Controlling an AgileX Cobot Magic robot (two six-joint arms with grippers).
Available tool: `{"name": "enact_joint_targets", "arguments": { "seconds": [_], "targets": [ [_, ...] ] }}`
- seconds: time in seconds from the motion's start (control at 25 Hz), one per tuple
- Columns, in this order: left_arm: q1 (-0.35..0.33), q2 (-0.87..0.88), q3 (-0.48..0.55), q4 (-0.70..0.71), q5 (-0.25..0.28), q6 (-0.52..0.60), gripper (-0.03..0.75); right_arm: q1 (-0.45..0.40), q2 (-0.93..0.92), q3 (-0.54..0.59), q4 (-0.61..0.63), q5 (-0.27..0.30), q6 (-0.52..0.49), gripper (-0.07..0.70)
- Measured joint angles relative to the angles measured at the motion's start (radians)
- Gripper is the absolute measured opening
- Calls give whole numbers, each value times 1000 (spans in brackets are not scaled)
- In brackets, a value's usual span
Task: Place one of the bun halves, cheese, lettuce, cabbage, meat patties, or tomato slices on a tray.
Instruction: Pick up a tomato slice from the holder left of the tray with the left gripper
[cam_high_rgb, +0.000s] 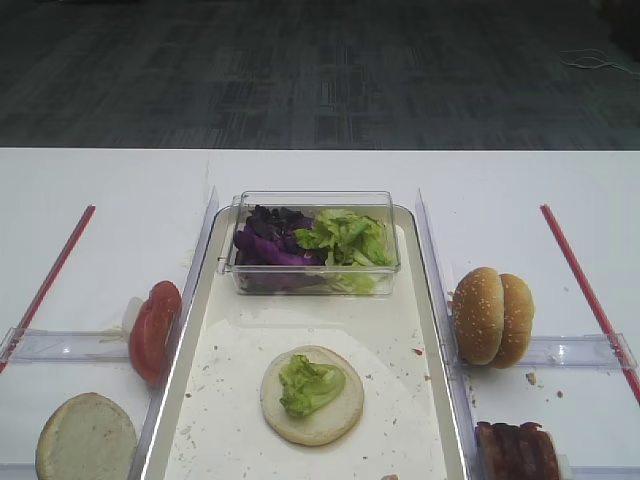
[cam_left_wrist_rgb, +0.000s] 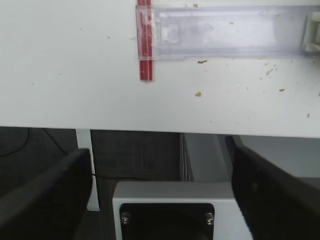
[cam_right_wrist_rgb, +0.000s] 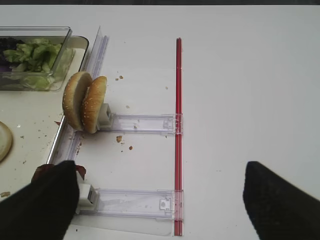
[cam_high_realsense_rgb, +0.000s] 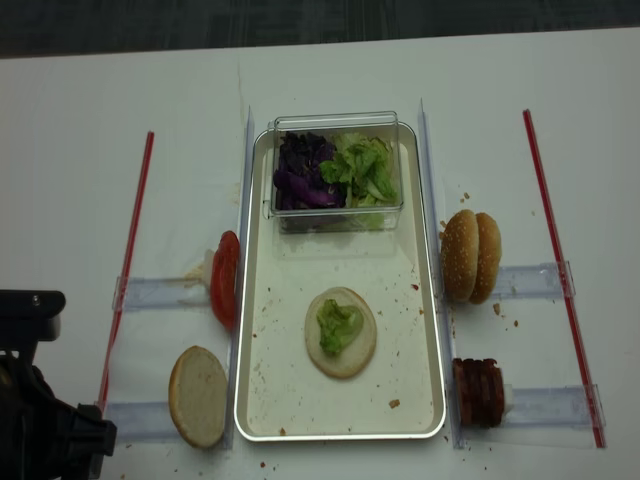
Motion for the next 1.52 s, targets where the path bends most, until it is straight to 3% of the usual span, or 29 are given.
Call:
{"name": "enact_joint_targets", "arguments": {
  "seconds": [0.32,0.68,1.04,1.36,1.52],
  "targets": [
    [0,105,-13,4,-45,-18,562,0,0,0,0,0,0,689],
    [0,230,-132,4,-83,-25,562,0,0,0,0,0,0,689],
    [0,461,-372,4,-114,-19,562,0,0,0,0,0,0,689],
    [0,628,-563,4,-115,-19,562,0,0,0,0,0,0,689],
    [0,675,-634,2,-91,-16,561,0,0,0,0,0,-2,689]
  ]
}}
